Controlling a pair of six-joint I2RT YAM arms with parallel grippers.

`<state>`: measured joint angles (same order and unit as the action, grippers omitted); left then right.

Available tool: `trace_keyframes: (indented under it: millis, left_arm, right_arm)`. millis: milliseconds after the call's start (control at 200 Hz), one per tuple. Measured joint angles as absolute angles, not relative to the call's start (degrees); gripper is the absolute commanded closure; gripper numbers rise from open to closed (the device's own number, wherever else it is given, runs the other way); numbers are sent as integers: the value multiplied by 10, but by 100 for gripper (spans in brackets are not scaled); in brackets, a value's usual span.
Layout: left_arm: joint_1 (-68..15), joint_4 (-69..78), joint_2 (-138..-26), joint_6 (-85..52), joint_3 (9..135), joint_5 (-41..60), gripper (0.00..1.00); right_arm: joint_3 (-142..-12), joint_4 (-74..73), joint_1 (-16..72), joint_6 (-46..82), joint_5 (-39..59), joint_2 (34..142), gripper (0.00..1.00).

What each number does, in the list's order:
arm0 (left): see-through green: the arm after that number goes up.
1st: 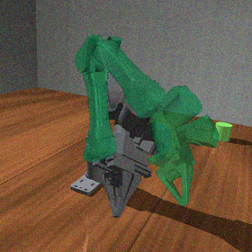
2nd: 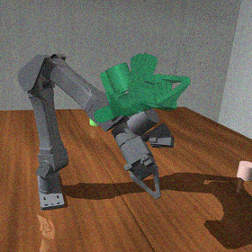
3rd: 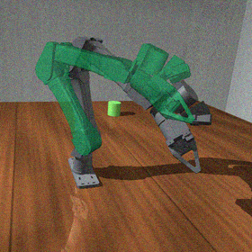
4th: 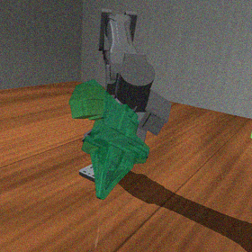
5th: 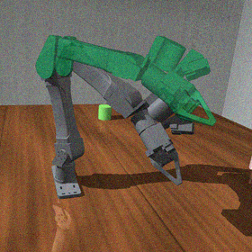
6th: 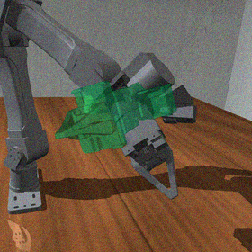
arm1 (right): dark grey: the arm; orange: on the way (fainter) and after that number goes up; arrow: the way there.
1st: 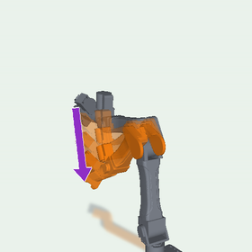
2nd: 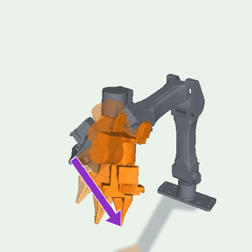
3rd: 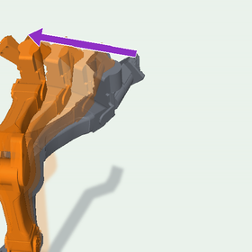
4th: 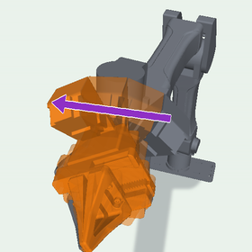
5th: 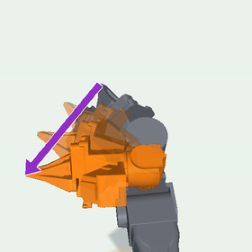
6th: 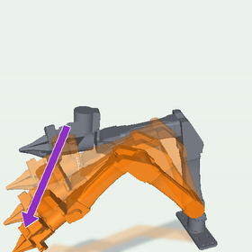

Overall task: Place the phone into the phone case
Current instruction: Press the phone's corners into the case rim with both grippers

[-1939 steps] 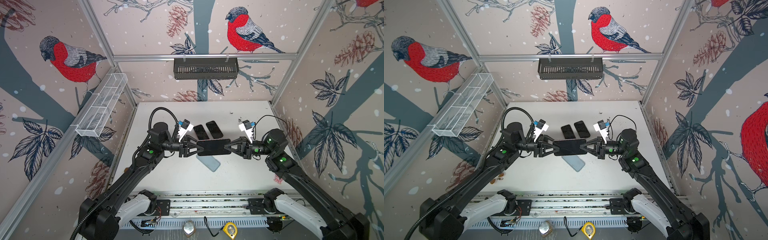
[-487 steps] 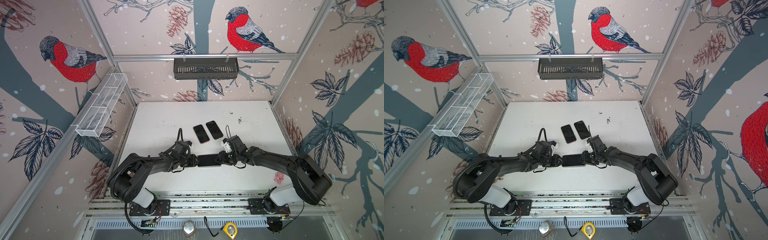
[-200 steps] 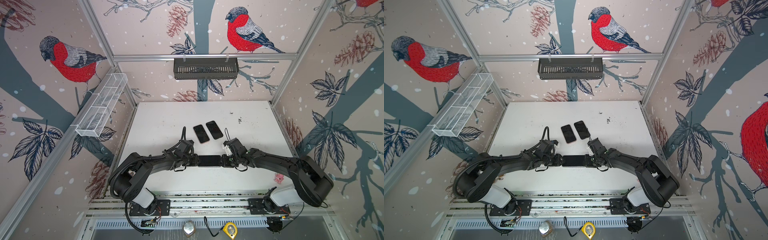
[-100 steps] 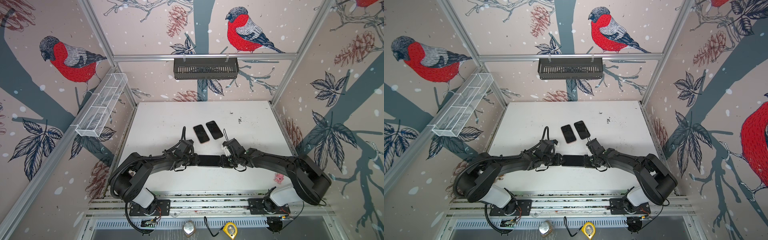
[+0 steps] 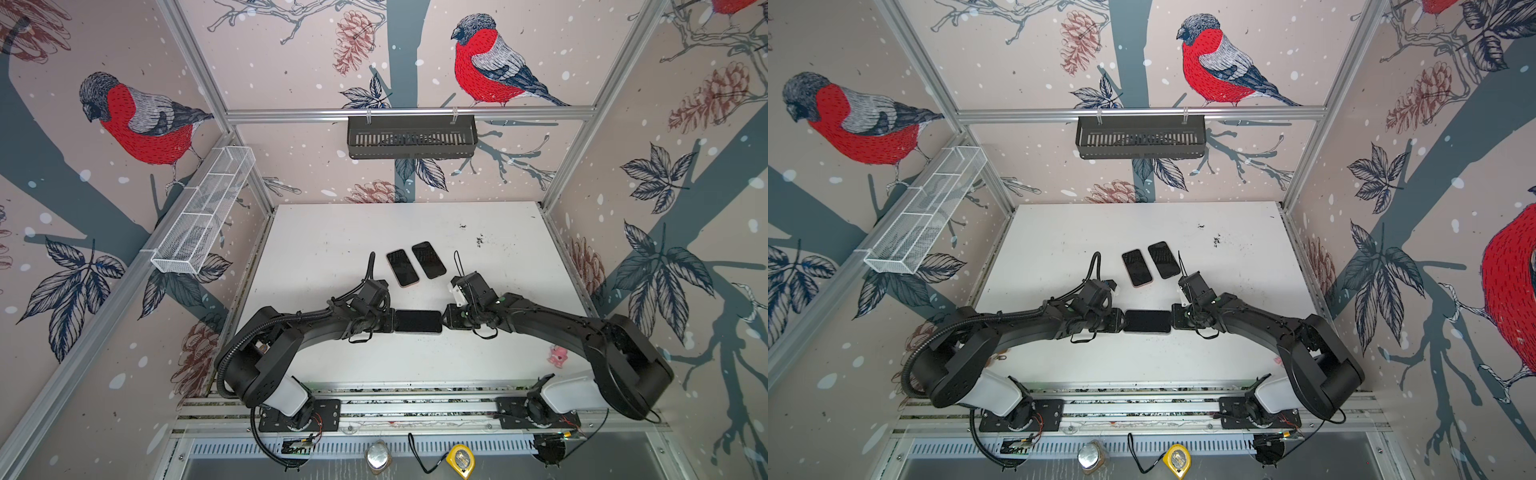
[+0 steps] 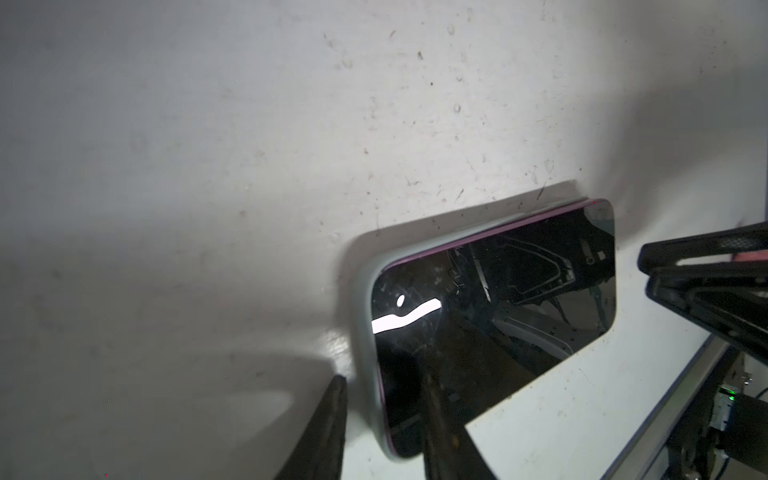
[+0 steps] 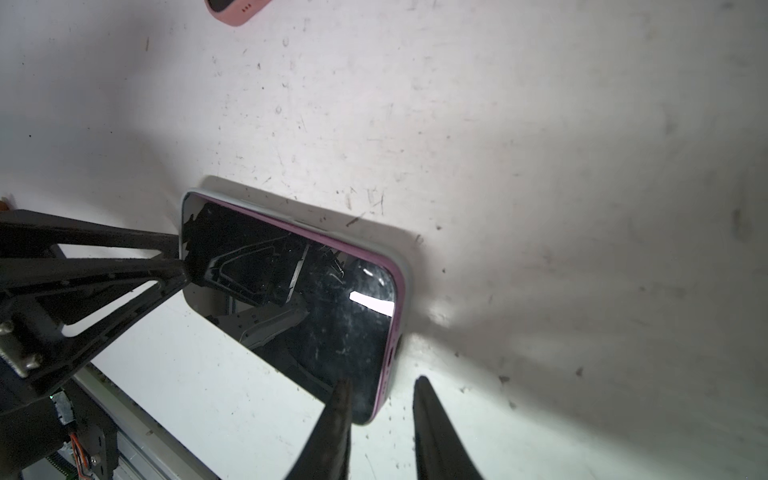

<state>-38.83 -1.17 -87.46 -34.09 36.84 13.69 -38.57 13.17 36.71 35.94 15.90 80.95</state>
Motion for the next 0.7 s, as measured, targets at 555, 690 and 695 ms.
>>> trace_keyframes:
  millis: [555,690,695]
  left_arm:
    - [-445,-95,-919,-315,437,54,69]
    - [-446,-94,-912,-315,434,54,69]
    - [-446,-94,-912,-315,434,54,69]
  right_arm:
    - [-384,131,382,359,164,821,74]
    - [-385,131,388,359,166,826,75]
    - [-385,131,389,359,166,827,75]
